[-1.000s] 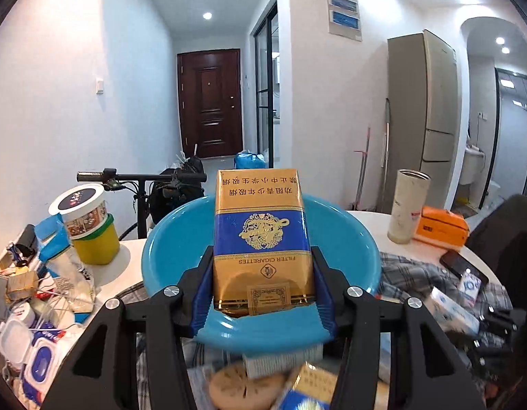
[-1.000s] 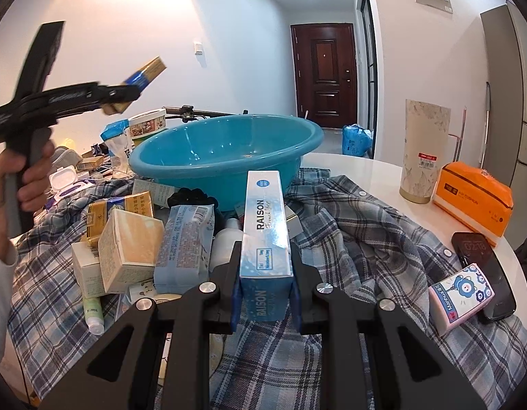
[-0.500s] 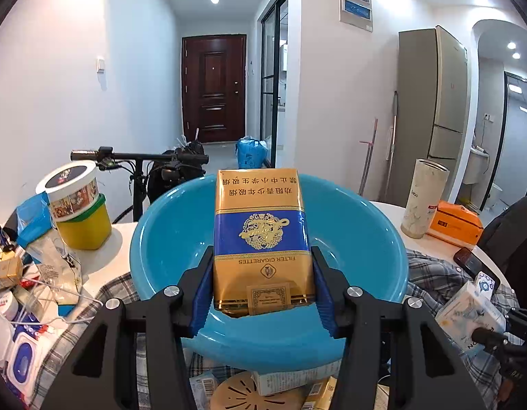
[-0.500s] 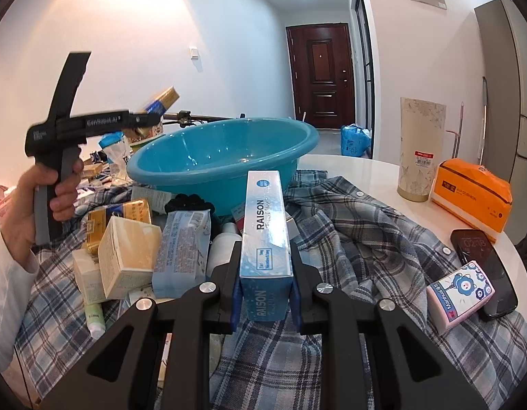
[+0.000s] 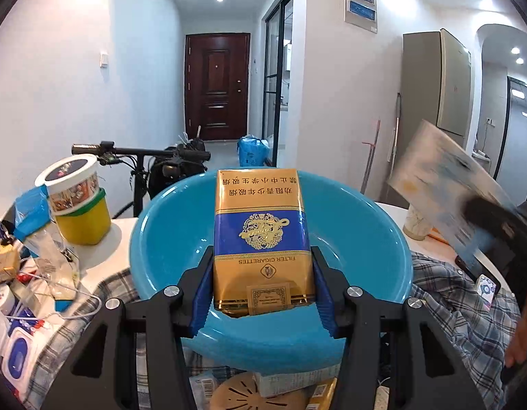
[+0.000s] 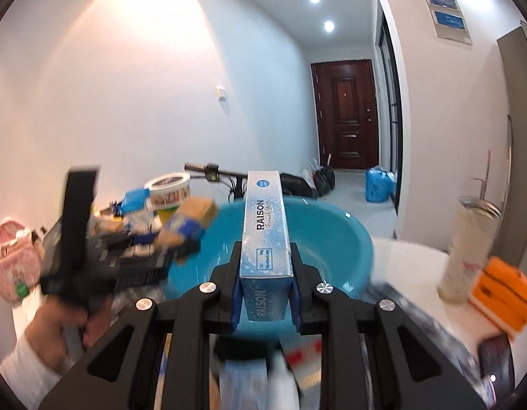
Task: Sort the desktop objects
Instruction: 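Hold the gold-blue box above the basin with the left gripper while the right holds the RAISON box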
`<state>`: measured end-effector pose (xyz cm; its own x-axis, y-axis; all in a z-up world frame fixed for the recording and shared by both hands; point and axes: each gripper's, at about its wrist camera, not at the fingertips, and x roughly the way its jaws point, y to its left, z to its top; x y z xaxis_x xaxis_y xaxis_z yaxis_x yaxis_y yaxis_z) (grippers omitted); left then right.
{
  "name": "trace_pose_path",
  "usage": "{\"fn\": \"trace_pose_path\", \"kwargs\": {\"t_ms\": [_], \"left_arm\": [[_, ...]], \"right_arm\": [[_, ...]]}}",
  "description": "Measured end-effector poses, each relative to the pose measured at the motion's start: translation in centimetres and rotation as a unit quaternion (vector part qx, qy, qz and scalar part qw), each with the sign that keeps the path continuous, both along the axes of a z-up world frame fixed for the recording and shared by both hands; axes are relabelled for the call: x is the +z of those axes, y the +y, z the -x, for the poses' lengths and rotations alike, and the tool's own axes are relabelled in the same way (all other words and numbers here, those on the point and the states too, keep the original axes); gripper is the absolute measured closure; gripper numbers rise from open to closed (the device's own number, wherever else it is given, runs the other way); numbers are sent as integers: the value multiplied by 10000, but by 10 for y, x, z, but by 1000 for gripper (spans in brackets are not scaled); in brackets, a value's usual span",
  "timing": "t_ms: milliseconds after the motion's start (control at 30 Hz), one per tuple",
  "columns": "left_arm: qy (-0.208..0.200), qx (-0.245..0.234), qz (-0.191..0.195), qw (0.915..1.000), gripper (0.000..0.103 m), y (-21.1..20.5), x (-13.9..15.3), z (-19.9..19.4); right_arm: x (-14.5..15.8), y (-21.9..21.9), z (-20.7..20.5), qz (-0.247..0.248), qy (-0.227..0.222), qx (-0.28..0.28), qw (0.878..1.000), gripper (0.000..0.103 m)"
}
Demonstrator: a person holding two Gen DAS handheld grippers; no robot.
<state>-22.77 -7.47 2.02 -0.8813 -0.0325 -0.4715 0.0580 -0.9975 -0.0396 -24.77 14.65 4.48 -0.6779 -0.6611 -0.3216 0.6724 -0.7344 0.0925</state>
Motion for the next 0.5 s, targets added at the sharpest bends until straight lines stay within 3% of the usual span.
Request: {"fn": "trace_pose_path", "kwargs": {"t_ms": [300,500], "left_arm": [[169,164,292,9993,49,-1,5,-6],[104,224,199,9995,49,-4,0,-4]], "right_arm": [[-9,-42,45,-182,-138,-20,9997,82],[-18,-43,36,-225,-91,-18,9997,82]]}}
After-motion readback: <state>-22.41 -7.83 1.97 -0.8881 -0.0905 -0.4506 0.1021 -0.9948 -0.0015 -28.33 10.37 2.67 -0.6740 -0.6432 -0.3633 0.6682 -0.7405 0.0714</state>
